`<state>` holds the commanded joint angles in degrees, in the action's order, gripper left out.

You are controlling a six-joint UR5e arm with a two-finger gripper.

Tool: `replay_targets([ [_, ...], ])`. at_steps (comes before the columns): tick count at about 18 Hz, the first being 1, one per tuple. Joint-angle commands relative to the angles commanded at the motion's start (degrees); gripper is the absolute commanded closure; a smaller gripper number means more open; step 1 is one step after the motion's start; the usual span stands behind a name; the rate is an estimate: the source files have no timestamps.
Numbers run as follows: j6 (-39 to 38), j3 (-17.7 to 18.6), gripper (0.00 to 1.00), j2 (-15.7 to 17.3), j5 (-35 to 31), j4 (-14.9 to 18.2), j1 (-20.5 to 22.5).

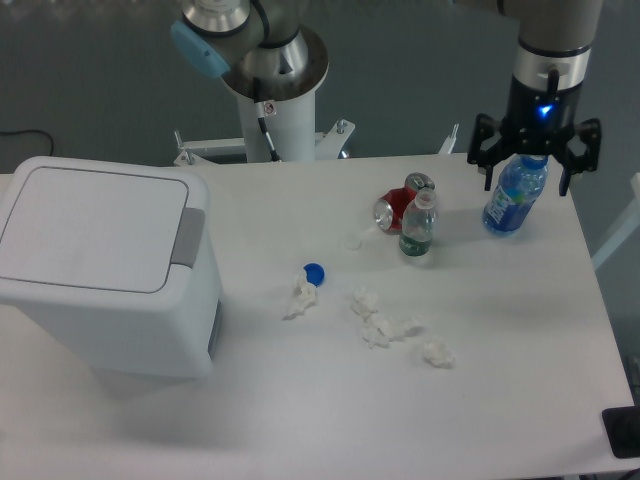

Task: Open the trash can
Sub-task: 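Raise the gripper up from above the blue-capped water bottle, then move the gripper across the table toward the trash can's grey button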

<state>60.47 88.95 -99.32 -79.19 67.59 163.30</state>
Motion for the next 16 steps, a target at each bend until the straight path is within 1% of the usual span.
replay_targets([
  [1,-0.61,0.09,0.00,0.09,-0.08,0.26,-0.09],
  [5,-9.12,0.62,0.00,0.18,0.00,0.27,-1.40],
  [8,-15.02,0.62,0.00,0.09,-0.35,-0.08,-4.74],
  [11,-16.43,0.62,0.00,0.18,-0.44,-0.17,-6.50],
  [15,-23.98,0.09,0.00,0.44,-0.61,0.18,-8.96],
  [16,-24.78,0.09,0.00,1.05,-0.61,0.26,-9.58],
])
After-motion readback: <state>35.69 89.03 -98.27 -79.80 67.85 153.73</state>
